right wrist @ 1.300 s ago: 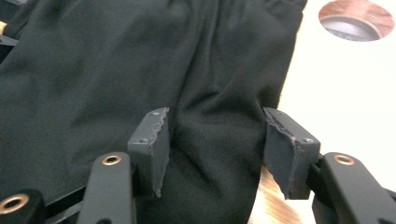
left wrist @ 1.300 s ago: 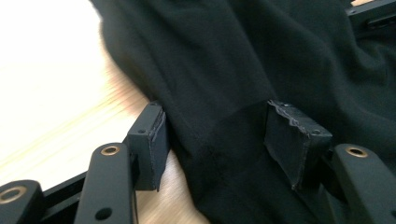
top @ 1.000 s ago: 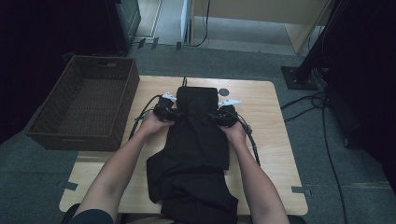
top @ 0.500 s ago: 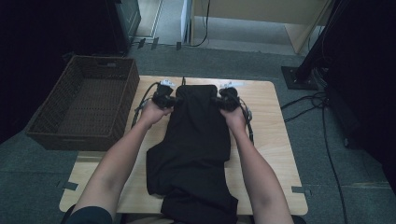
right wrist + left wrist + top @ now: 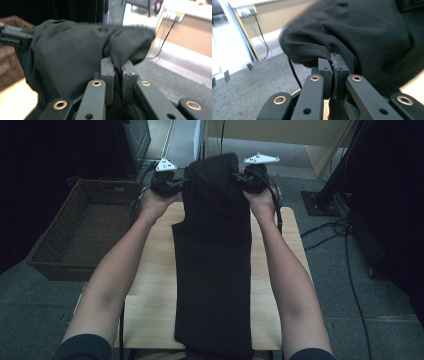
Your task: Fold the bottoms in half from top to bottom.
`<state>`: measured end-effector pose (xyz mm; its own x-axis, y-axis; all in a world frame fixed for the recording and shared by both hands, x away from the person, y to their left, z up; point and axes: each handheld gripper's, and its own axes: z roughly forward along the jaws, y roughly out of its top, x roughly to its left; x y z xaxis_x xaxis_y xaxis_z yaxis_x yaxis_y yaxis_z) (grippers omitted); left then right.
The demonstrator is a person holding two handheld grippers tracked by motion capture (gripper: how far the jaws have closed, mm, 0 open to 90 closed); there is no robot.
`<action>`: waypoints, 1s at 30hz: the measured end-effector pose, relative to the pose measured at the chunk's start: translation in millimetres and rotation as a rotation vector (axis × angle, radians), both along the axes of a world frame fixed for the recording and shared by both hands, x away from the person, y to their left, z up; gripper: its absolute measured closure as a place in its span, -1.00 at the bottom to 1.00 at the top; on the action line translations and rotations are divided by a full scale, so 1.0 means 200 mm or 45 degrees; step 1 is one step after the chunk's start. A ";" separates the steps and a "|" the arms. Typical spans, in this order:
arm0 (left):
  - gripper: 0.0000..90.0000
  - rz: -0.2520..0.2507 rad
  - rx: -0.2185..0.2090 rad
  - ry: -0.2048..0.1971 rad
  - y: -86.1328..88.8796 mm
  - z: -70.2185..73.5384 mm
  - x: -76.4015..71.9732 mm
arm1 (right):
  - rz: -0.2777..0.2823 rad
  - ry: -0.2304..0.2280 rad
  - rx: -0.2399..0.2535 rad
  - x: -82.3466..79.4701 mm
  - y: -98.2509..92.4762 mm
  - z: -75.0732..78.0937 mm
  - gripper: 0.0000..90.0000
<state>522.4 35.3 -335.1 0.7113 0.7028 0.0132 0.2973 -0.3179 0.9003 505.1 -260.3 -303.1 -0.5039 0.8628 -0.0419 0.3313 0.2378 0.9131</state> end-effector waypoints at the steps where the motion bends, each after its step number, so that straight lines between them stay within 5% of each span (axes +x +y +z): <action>1: 0.95 0.000 0.000 0.000 0.00 0.00 0.00 | 0.000 0.035 -0.005 -0.02 0.00 -0.04 0.86; 4: 0.94 -0.042 -0.007 0.059 0.00 -0.10 -0.07 | 0.016 0.086 0.009 -0.06 -0.01 -0.14 0.85; 6: 0.94 -0.083 0.037 0.067 -0.01 -0.16 -0.14 | 0.049 0.150 0.085 -0.16 -0.03 -0.26 0.86; 8: 0.95 -0.126 0.051 0.109 0.00 -0.25 -0.26 | 0.077 0.163 0.063 -0.24 -0.03 -0.31 0.86; 9: 0.95 -0.126 0.051 0.109 0.00 -0.25 -0.26 | 0.077 0.163 0.063 -0.24 -0.03 -0.31 0.86; 11: 0.94 -0.181 0.054 0.159 0.02 -0.33 -0.39 | 0.130 0.213 0.062 -0.38 -0.04 -0.39 0.85; 13: 0.94 -0.204 0.058 0.171 0.03 -0.36 -0.44 | 0.148 0.227 0.053 -0.43 -0.04 -0.42 0.85; 14: 0.93 -0.221 0.050 0.192 0.04 -0.39 -0.47 | 0.177 0.266 0.050 -0.53 -0.05 -0.50 0.85; 16: 0.93 -0.261 0.091 0.249 0.05 -0.51 -0.57 | 0.189 0.312 0.035 -0.61 -0.05 -0.59 0.85; 17: 0.93 -0.261 0.091 0.249 0.05 -0.51 -0.57 | 0.189 0.312 0.035 -0.61 -0.05 -0.59 0.85; 18: 0.92 -0.278 0.066 0.284 0.06 -0.59 -0.63 | 0.202 0.360 0.032 -0.69 -0.04 -0.68 0.85; 26: 0.92 -0.308 0.119 0.395 0.03 -0.80 -0.71 | 0.228 0.486 -0.012 -0.80 -0.01 -0.95 0.84; 30: 0.91 -0.298 0.172 0.406 0.01 -0.86 -0.69 | 0.219 0.512 0.016 -0.79 -0.01 -1.00 0.84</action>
